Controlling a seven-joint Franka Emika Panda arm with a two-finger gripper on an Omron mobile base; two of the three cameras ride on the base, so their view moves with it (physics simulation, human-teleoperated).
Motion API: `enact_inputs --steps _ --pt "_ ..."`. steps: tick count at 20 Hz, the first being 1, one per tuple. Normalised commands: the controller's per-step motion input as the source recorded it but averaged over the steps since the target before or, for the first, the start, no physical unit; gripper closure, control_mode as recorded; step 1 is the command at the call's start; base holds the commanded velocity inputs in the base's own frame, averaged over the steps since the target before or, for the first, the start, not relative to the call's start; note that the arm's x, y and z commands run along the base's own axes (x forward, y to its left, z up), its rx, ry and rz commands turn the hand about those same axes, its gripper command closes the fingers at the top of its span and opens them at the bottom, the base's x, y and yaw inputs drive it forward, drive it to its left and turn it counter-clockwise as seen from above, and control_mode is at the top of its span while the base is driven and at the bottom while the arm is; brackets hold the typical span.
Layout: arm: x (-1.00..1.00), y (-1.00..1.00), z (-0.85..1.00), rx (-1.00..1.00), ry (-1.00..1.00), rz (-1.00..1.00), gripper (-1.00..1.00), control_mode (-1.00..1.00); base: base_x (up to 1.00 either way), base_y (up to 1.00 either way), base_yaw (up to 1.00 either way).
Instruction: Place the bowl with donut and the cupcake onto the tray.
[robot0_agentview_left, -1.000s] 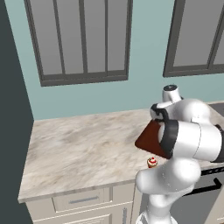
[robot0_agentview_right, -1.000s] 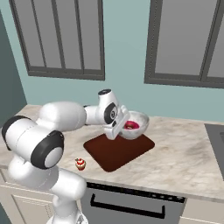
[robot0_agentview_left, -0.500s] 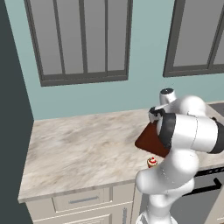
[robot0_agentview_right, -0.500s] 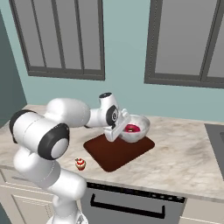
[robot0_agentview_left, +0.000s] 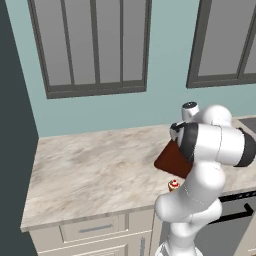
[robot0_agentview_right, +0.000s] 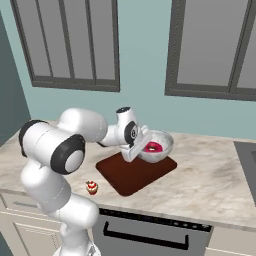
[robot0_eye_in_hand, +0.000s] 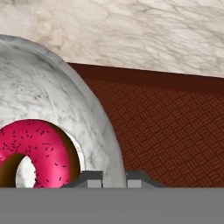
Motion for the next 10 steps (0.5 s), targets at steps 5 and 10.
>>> enact_inputs --steps 5,10 --pt "0.02 -0.02 -0.07 0.0 0.0 -0.01 1.0 -1.0 0.0 0.0 0.0" --pt "0.0 0.0 -0.01 0.0 0.0 0.0 -1.0 -1.0 0.0 0.0 0.0"
